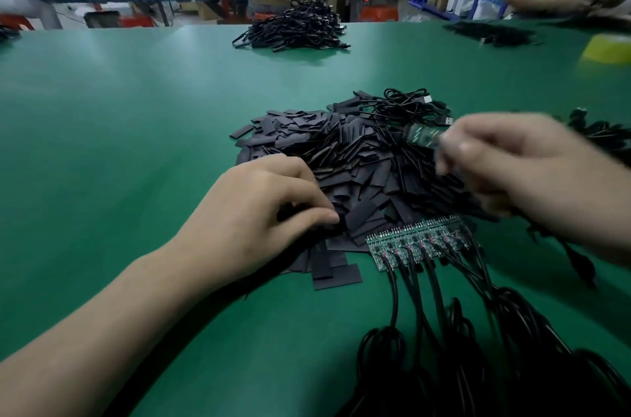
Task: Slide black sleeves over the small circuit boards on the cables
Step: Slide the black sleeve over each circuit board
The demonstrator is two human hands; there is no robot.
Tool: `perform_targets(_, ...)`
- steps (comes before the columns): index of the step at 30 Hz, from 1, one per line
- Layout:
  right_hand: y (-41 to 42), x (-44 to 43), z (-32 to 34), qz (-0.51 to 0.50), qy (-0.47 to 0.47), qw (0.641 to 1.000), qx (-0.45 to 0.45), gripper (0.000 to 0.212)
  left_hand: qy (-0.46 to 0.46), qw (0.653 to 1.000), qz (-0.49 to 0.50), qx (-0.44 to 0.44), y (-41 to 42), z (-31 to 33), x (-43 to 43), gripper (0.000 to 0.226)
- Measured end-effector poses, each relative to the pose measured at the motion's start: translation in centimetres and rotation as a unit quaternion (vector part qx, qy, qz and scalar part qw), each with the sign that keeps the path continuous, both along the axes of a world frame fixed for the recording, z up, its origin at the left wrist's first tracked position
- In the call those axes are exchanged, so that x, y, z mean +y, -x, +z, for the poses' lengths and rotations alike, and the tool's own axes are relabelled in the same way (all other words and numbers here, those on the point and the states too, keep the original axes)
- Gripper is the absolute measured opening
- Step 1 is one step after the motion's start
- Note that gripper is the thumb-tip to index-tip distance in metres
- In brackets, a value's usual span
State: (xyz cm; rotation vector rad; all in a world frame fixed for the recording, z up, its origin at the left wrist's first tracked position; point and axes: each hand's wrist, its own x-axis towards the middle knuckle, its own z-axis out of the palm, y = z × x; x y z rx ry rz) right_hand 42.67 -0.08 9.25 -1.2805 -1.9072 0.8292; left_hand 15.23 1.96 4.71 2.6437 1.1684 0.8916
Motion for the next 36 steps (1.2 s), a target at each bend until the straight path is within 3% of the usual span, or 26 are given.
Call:
perform_targets(3, 1.9, -0.5, -2.1, 0.030, -0.039, 0.997, -0.067, 0.045, 0.044, 0.992, 0.000, -0.118, -0.9, 0.0, -0.7, 0.011)
perform_targets(7, 3.4, -0.9, -3.0, 0.058, 0.029, 0.997, 0.032, 0.031, 0.232, 0.929, -0.057, -0.281, -2.5, -0.3, -1.9, 0.013)
perform_targets(11, 3.4, -0.7, -3.4, 0.049, 0.064, 0.994, 0.077, 0.026, 0.262, 0.901, -0.054, -0.342, -3.1, -0.8, -2.1, 0.016)
perform_targets(13, 3.4, -0.6, -3.7, 0.027, 0.056, 0.994, 0.085, 0.019, 0.214, 0.923, -0.041, -0.317, -3.0, -0.8, -2.3, 0.020)
perform_targets(15, 3.4, -0.5, -4.0, 0.015, 0.042, 0.995, 0.092, 0.014, 0.089, 0.971, -0.018, -0.221, -2.8, -0.8, -2.4, 0.026)
perform_targets(17, 3.4, -0.6, -4.1, 0.021, 0.031, 0.995, 0.089, 0.018, 0.001, 0.986, 0.009, -0.169, -2.7, -0.5, -2.3, 0.025)
perform_targets(22, 2.5, -0.3, -3.8, 0.013, 0.042, 0.990, 0.136, 0.043, 0.080, 0.961, 0.045, -0.262, -2.3, -0.5, -1.9, 0.019)
perform_targets(25, 1.7, -0.1, -3.8, 0.014, 0.018, 0.998, 0.058, 0.045, 0.118, 0.946, 0.047, -0.297, -2.1, -0.4, -1.7, 0.020)
perform_targets(36, 1.5, -0.1, -3.8, 0.045, 0.068, 0.996, 0.040, 0.046, 0.087, 0.956, 0.046, -0.277, -2.0, -0.5, -1.6, 0.014)
